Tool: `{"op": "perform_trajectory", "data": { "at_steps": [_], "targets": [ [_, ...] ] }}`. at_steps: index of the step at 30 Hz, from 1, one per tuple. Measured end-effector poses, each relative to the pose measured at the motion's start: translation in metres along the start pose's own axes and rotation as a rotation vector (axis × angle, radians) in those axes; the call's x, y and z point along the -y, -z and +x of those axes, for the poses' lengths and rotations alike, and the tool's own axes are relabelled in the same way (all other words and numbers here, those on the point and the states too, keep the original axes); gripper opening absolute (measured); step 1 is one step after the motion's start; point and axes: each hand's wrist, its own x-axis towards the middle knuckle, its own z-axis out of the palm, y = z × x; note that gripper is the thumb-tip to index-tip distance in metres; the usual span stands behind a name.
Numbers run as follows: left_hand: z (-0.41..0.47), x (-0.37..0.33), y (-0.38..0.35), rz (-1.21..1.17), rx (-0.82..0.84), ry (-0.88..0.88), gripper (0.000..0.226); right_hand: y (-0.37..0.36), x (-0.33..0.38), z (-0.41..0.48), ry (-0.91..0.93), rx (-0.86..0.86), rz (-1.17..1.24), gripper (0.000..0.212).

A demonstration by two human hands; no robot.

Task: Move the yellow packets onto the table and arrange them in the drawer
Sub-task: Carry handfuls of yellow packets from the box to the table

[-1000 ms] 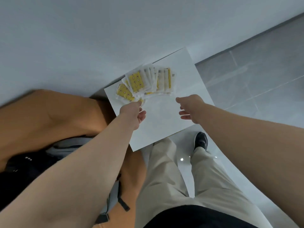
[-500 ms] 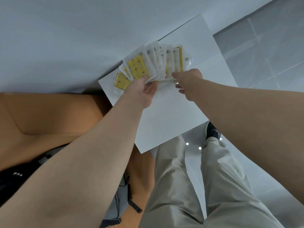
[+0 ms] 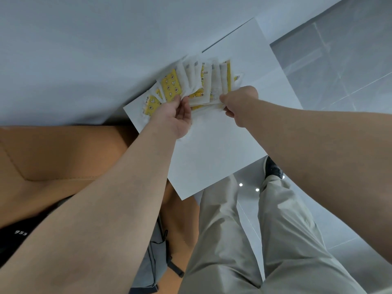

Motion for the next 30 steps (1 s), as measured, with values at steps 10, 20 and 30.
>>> {"op": "perform_trajectory", "data": {
  "at_steps": [10, 20, 30],
  "targets": [
    [-0.064, 0.001, 0.007, 0.069, 0.010, -0.031, 0.006, 0.037, 0.000, -0.056, 0.082, -0.100, -0.147, 0.014],
    [-0.188, -0.003, 0.001, 0.231, 0.117, -0.096, 0.004, 0.122, 0.017, -0.174, 0.088, -0.060, 0.112, 0.018],
    [-0.299, 0.026, -0.074, 0.538, 0.364, -0.119, 0.007, 0.222, 0.005, -0.248, 0.199, -0.141, 0.629, 0.023]
  ]
}}
